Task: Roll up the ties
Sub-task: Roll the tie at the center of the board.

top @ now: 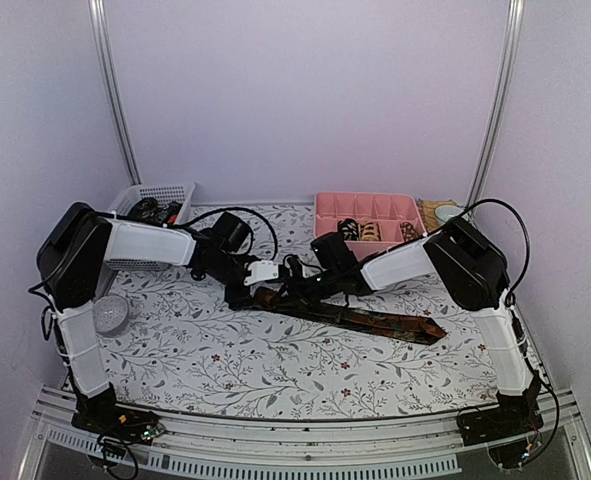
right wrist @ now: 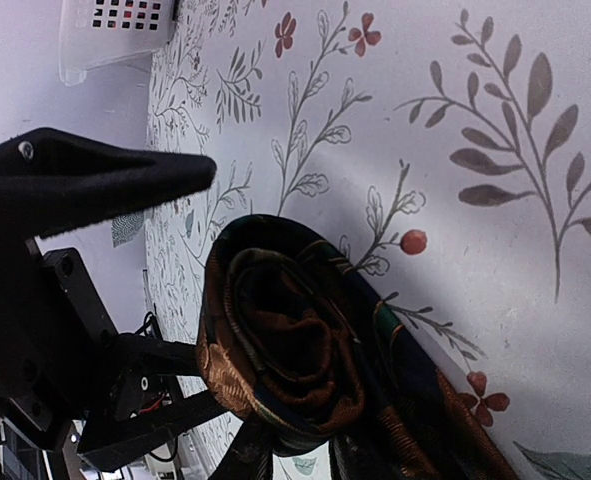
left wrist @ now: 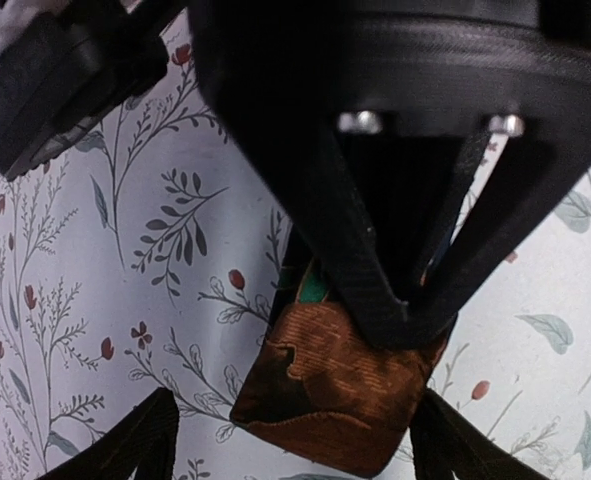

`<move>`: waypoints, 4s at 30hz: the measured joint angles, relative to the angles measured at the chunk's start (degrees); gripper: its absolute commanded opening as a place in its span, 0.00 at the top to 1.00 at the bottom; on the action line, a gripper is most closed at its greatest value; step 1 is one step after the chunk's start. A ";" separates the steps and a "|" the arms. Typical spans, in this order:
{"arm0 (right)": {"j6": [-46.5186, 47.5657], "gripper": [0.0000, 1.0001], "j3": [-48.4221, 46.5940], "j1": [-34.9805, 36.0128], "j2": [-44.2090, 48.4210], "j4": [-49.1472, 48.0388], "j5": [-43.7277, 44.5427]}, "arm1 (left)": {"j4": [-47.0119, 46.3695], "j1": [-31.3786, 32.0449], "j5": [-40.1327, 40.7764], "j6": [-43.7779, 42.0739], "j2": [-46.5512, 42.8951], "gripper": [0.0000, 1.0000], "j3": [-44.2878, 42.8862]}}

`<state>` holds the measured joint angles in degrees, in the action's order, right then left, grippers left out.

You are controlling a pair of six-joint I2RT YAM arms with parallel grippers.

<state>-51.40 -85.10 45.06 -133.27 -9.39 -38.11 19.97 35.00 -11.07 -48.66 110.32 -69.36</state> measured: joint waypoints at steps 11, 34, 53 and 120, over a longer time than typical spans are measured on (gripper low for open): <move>0.09 0.75 -0.02 -0.13 -0.24 -0.02 -0.44 | -2.12 2.01 0.07 -2.01 0.00 0.69 1.66; 1.33 0.83 1.18 -0.55 -0.24 -0.90 -2.08 | 0.26 2.89 0.00 9.77 -2.82 0.08 3.52; 1.25 0.83 2.71 -0.55 -0.24 -3.80 -2.10 | -17.33 -7.72 -26.99 61.11 -7.02 0.23 19.45; 27.76 0.58 10.08 -2.60 21.40 12.74 4.70 | -43.58 -4.22 -16.22 90.95 -0.37 0.82 23.32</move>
<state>-23.64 -75.02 42.46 -111.87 3.36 -33.41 -23.62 30.79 -27.29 42.28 109.95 -46.04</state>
